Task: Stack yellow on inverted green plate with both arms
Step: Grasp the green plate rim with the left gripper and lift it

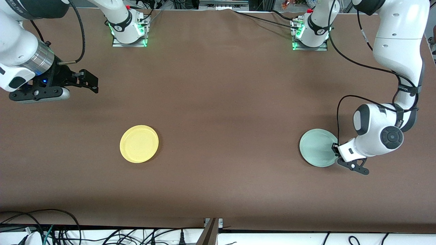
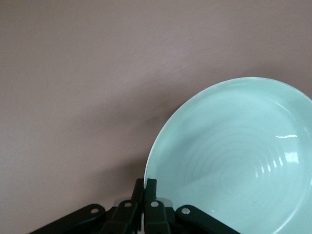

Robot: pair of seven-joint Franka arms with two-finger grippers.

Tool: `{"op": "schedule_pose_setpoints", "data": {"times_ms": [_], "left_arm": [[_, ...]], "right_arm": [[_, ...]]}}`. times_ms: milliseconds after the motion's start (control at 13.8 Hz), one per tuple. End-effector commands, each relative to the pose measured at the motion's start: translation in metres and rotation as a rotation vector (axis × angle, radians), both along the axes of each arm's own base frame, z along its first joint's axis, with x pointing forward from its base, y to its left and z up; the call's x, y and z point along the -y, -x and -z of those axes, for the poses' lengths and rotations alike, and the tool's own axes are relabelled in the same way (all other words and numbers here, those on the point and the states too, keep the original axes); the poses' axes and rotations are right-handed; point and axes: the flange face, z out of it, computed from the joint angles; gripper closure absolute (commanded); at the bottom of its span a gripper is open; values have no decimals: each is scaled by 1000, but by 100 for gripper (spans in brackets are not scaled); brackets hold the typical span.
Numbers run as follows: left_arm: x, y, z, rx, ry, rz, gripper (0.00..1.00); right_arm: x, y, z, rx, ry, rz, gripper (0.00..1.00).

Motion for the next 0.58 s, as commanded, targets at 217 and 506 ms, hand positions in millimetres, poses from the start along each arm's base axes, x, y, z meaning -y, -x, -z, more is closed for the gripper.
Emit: {"op": "schedule_pose_setpoints", "data": {"times_ms": [217,506], "left_arm": [[134,0,-68,-29,-208,128,100],[249,28,-99,1,-467,172,100]], "right_arm": [[-5,1,-4,13,5,-21,0],[-2,1,-6,13,5,-18,0]]}}
